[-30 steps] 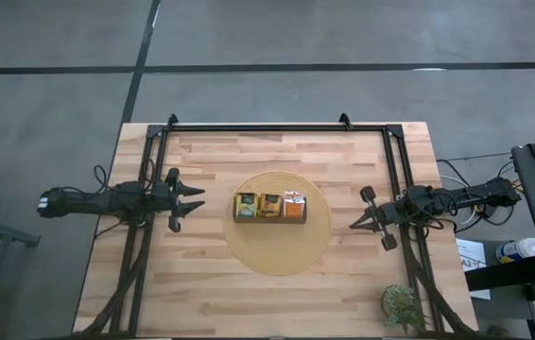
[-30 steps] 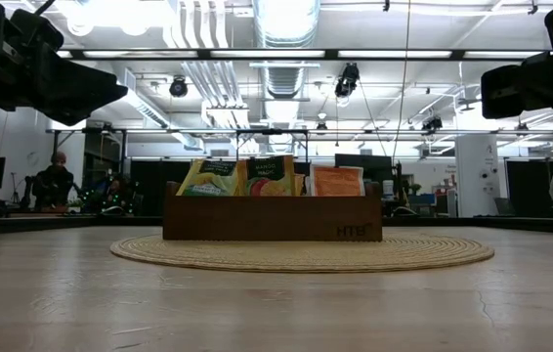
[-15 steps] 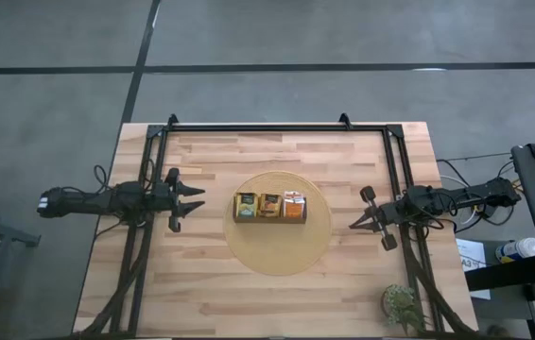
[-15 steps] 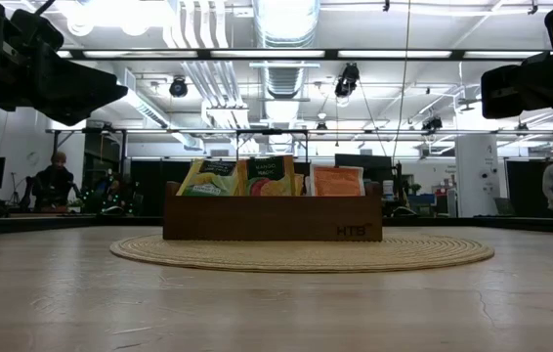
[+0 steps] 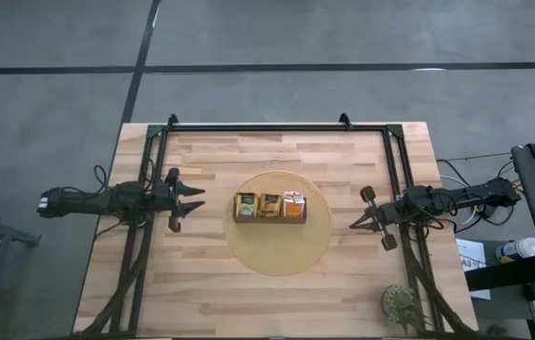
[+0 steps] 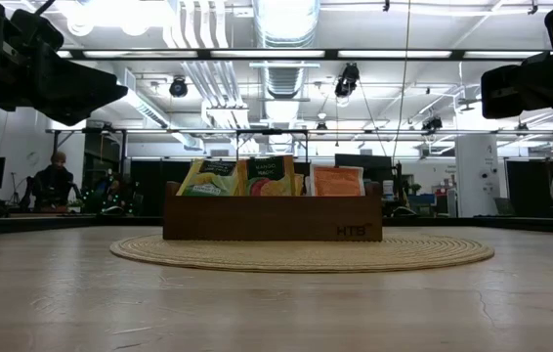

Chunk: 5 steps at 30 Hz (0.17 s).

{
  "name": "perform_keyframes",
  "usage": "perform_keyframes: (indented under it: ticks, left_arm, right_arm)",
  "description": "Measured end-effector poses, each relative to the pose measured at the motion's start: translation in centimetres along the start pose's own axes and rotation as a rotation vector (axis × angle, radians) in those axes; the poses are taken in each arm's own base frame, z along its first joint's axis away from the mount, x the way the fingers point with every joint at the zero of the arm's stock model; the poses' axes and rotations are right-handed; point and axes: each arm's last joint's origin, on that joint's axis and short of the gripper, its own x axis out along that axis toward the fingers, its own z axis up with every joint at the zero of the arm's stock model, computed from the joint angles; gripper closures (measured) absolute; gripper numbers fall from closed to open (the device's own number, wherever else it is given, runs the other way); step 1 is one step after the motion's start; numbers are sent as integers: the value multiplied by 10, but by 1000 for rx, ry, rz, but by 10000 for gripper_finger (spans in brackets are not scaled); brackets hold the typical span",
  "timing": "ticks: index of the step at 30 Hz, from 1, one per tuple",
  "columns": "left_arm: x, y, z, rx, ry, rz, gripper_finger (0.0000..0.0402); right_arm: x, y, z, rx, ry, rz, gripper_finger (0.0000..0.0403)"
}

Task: Pick & Place Tea
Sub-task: Return to Home Position

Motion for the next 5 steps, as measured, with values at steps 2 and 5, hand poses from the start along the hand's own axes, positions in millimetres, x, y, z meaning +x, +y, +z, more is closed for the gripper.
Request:
perform_keyframes:
  ticks: [2, 5]
  left_arm:
    - [0, 0, 0, 0, 0, 0, 248]
    - [0, 0, 0, 0, 0, 0, 248]
  right_arm:
    - [0, 0, 0, 0, 0, 0, 394]
    - [0, 0, 0, 0, 0, 0, 394]
